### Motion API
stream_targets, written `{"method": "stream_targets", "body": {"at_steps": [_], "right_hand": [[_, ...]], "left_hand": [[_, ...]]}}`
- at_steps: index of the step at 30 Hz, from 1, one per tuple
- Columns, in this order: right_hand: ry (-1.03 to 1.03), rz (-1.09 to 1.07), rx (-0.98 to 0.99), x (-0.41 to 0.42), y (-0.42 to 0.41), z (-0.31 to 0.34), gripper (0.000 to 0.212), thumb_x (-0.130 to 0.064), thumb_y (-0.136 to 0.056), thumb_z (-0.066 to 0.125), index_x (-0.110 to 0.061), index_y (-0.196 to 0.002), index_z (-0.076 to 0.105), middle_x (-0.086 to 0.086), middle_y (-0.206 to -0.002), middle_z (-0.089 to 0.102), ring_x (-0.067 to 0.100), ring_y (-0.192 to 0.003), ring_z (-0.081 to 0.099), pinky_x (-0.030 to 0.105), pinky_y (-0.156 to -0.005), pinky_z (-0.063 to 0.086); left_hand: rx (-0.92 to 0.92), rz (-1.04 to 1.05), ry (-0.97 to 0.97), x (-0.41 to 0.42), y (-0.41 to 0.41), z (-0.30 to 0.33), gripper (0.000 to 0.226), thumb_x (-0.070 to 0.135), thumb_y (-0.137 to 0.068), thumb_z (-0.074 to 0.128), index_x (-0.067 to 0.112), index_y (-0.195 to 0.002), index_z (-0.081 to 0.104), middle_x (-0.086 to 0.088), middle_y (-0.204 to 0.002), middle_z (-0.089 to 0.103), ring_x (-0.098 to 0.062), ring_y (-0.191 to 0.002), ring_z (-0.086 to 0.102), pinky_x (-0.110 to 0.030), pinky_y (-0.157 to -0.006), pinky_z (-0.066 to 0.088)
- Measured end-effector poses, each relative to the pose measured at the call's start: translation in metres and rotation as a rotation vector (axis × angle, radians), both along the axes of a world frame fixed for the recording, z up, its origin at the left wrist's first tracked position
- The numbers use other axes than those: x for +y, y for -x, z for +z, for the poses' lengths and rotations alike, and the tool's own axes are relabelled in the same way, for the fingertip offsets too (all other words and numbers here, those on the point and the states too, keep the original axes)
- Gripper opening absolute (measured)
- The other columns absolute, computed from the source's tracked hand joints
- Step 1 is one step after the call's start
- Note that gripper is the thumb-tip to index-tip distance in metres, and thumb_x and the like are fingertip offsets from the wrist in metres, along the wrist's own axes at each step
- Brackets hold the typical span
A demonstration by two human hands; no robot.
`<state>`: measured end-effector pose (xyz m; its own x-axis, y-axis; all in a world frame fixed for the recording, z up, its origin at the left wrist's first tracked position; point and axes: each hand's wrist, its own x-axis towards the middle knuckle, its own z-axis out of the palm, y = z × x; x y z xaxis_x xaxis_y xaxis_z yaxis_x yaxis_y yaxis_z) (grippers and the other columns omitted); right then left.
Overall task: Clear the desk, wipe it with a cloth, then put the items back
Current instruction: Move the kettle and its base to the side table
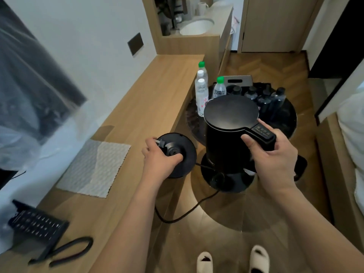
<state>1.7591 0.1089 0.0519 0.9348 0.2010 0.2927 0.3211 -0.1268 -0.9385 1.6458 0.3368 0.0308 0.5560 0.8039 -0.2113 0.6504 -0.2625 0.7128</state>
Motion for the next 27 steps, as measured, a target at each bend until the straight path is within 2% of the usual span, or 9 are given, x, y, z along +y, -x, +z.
{"method": "stream_targets", "body": {"at_steps": [3,7,9,12,14,18,21,23,27], "right_hand": [[-0.019,0.025,0.006,0.001,-0.047,-0.005,0.064,-0.042,-0.080,0.072,-0.013,-0.136,0.058,-0.003,-0.120,0.069,0.001,-0.112,0.063,0.015,-0.093,0.051],[-0.027,0.049,0.009,-0.010,-0.116,-0.005,0.063,-0.038,-0.080,0.074,-0.010,-0.135,0.059,-0.007,-0.115,0.068,-0.011,-0.106,0.061,0.010,-0.092,0.049],[-0.032,0.071,0.004,-0.016,-0.151,-0.004,0.061,-0.034,-0.081,0.075,-0.009,-0.134,0.059,-0.011,-0.112,0.066,-0.018,-0.102,0.059,0.005,-0.089,0.046],[-0.022,0.074,-0.009,-0.021,-0.194,-0.007,0.061,-0.033,-0.082,0.075,-0.006,-0.134,0.059,-0.006,-0.113,0.065,-0.023,-0.098,0.056,0.003,-0.087,0.044],[-0.025,0.086,-0.001,-0.020,-0.215,-0.011,0.062,-0.034,-0.082,0.075,-0.006,-0.134,0.059,-0.005,-0.113,0.065,-0.022,-0.097,0.057,0.003,-0.086,0.045],[-0.013,0.122,0.040,-0.012,-0.250,-0.021,0.064,-0.038,-0.079,0.075,-0.010,-0.134,0.060,-0.005,-0.114,0.067,-0.015,-0.102,0.060,0.010,-0.092,0.048],[-0.002,0.153,0.061,-0.004,-0.272,-0.030,0.065,-0.042,-0.077,0.074,-0.014,-0.134,0.061,-0.012,-0.112,0.068,-0.008,-0.105,0.063,0.015,-0.095,0.050],[0.009,0.154,0.073,0.002,-0.283,-0.035,0.066,-0.043,-0.076,0.073,-0.016,-0.134,0.060,-0.011,-0.112,0.068,-0.004,-0.106,0.064,0.019,-0.096,0.051],[0.047,0.186,0.073,0.017,-0.304,-0.049,0.067,-0.045,-0.074,0.073,-0.019,-0.133,0.059,-0.007,-0.116,0.069,-0.005,-0.107,0.064,0.014,-0.096,0.049]], "left_hand": [[-0.037,0.037,0.127,0.002,-0.048,-0.006,0.079,0.034,-0.077,0.083,0.032,-0.129,0.025,-0.004,-0.133,0.034,-0.025,-0.114,0.047,-0.034,-0.076,0.053],[-0.036,0.156,0.257,-0.004,-0.105,-0.017,0.082,0.037,-0.071,0.086,0.030,-0.126,0.026,-0.007,-0.136,0.037,-0.032,-0.119,0.051,-0.048,-0.097,0.053],[-0.017,0.198,0.287,-0.011,-0.134,-0.022,0.082,0.039,-0.069,0.087,0.030,-0.124,0.026,-0.008,-0.134,0.040,-0.032,-0.117,0.051,-0.048,-0.097,0.052],[-0.012,0.249,0.390,-0.020,-0.177,-0.032,0.089,0.045,-0.057,0.086,0.031,-0.120,0.025,-0.009,-0.130,0.041,-0.032,-0.114,0.052,-0.051,-0.095,0.054],[-0.009,0.305,0.462,-0.024,-0.198,-0.041,0.092,0.047,-0.049,0.086,0.032,-0.116,0.024,-0.009,-0.129,0.042,-0.032,-0.113,0.053,-0.053,-0.093,0.055],[0.013,0.377,0.552,-0.019,-0.238,-0.070,0.092,0.050,-0.049,0.087,0.034,-0.111,0.022,-0.009,-0.128,0.045,-0.032,-0.111,0.054,-0.051,-0.091,0.056],[0.050,0.379,0.600,-0.007,-0.270,-0.093,0.099,0.053,-0.041,0.087,0.037,-0.114,0.021,-0.009,-0.131,0.046,-0.033,-0.113,0.054,-0.053,-0.092,0.055],[0.092,0.367,0.633,0.004,-0.291,-0.110,0.103,0.052,-0.041,0.087,0.038,-0.118,0.020,-0.010,-0.134,0.044,-0.035,-0.116,0.052,-0.054,-0.094,0.054],[0.131,0.391,0.688,0.025,-0.328,-0.137,0.115,0.048,-0.051,0.088,0.038,-0.139,0.014,-0.011,-0.144,0.038,-0.038,-0.123,0.048,-0.055,-0.096,0.052]]}}
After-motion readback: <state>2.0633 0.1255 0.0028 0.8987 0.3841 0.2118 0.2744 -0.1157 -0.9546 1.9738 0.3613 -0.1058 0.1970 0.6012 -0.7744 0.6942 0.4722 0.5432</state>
